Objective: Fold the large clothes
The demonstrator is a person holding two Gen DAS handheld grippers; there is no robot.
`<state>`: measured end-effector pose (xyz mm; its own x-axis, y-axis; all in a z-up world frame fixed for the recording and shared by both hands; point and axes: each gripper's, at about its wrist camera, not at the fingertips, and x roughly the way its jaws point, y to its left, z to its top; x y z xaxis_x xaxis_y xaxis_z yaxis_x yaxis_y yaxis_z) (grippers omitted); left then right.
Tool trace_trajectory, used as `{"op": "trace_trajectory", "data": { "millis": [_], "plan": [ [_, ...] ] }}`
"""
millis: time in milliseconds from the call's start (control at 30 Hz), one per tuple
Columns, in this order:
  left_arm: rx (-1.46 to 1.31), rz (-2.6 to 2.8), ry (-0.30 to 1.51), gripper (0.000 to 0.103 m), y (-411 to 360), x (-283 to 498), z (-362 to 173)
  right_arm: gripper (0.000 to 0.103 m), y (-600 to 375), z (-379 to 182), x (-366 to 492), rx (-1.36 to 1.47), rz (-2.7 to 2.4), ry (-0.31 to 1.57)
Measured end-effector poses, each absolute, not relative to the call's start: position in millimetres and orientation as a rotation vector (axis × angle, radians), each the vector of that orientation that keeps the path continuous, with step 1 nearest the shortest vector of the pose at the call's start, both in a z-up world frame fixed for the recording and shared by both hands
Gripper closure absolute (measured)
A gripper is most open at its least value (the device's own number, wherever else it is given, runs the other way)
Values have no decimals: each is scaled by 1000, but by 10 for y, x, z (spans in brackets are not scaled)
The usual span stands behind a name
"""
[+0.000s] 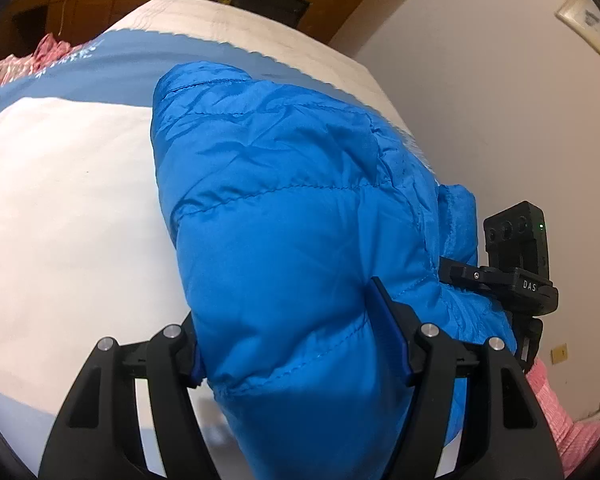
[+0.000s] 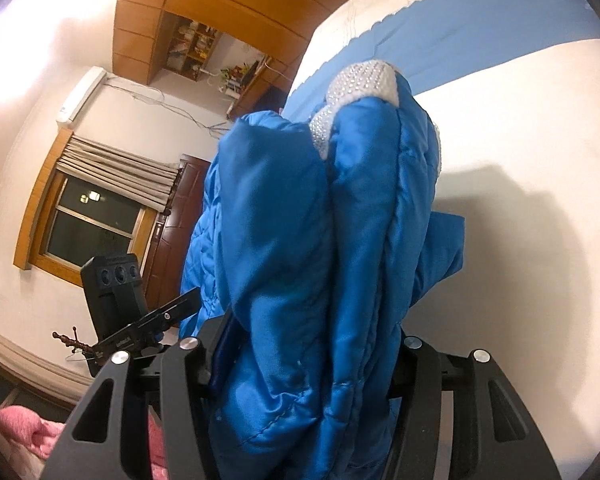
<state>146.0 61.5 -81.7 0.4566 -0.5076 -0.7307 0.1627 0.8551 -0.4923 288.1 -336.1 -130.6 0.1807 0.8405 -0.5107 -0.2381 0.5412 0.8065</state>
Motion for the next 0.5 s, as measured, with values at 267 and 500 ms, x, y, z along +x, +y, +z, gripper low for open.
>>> {"op": "trace_trajectory", "data": {
  "millis": [267, 500],
  "plan": [
    [-392, -396, 1093, 33, 799, 1416, -1220, 47, -3178, -1669, 3111, 661, 790, 1239],
    [-394, -373, 1093, 27, 876, 1558, -1274, 33, -3066, -1640, 3173, 642, 732, 1251]
  ]
}}
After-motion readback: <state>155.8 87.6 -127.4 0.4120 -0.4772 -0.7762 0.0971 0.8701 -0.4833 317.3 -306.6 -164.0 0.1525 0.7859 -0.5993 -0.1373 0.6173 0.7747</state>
